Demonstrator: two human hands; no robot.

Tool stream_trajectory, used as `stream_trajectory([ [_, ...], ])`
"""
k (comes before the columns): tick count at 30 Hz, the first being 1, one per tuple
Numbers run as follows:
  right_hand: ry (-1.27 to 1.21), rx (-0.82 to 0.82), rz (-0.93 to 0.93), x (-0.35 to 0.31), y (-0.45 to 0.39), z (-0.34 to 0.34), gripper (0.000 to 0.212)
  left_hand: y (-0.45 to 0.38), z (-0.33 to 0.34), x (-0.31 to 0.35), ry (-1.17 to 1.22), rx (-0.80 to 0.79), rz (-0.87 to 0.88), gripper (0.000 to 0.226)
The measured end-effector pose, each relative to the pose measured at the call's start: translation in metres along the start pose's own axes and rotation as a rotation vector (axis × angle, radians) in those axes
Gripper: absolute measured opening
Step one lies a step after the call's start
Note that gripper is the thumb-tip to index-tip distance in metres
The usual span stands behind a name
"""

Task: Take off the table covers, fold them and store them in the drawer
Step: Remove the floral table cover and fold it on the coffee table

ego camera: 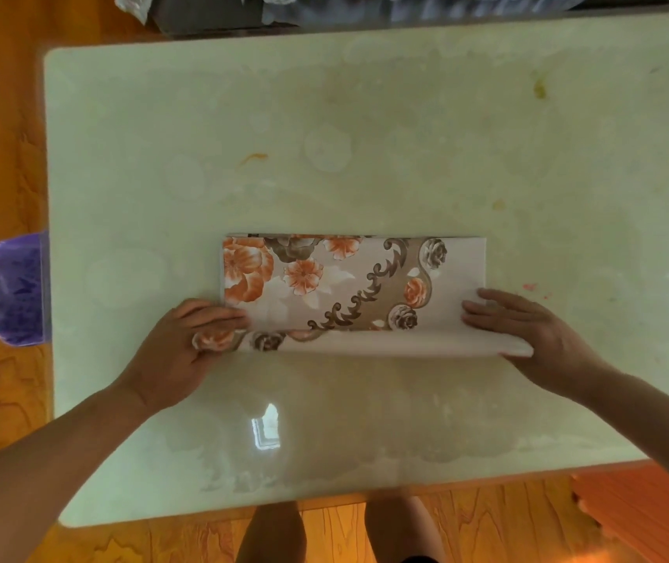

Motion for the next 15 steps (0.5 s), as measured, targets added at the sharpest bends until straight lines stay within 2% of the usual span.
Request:
stream_trajectory([
  [2,-0.275,0.086,0.365,-0.008,-0.010,-0.014,0.050,-0.007,-0.003,0.011,0.292,0.100,-0.295,0.032],
  [3,-0.377,0.109,0.528,-0.011,-0.016,-0.018,0.045,-0.015,-0.002,0.016,0.371,0.131,-0.443,0.031],
  [5,-0.491,0.122,0.731,-0.014,-0.027,-0.014,0.041,-0.033,0.002,0.023,0.366,0.164,-0.693,0.030],
  [8,-0.472,0.245,0.909,-0.021,-0.044,-0.006,0.052,-0.055,0.011,0.026,0.209,0.239,-0.923,0.030],
  [11,-0.404,0.295,1.031,-0.023,-0.051,0.008,0.050,-0.063,0.021,0.031,0.078,0.304,-1.013,0.033],
  [13,-0.394,0.326,1.051,-0.021,-0.053,0.010,0.043,-0.061,0.021,0.039,0.054,0.423,-0.954,0.028],
  [15,-0.377,0.349,1.081,-0.018,-0.055,0.011,0.036,-0.057,0.017,0.046,0.017,0.577,-0.815,0.024],
])
Point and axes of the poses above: each hand's wrist, its own y-axis away from the middle knuckle, its own z-axis out of the palm, x = y × z, the point moved 3 cm from there along -y, towards the middle knuckle, and after that the axes turned 1 degree about z, right-handed, at the moved point
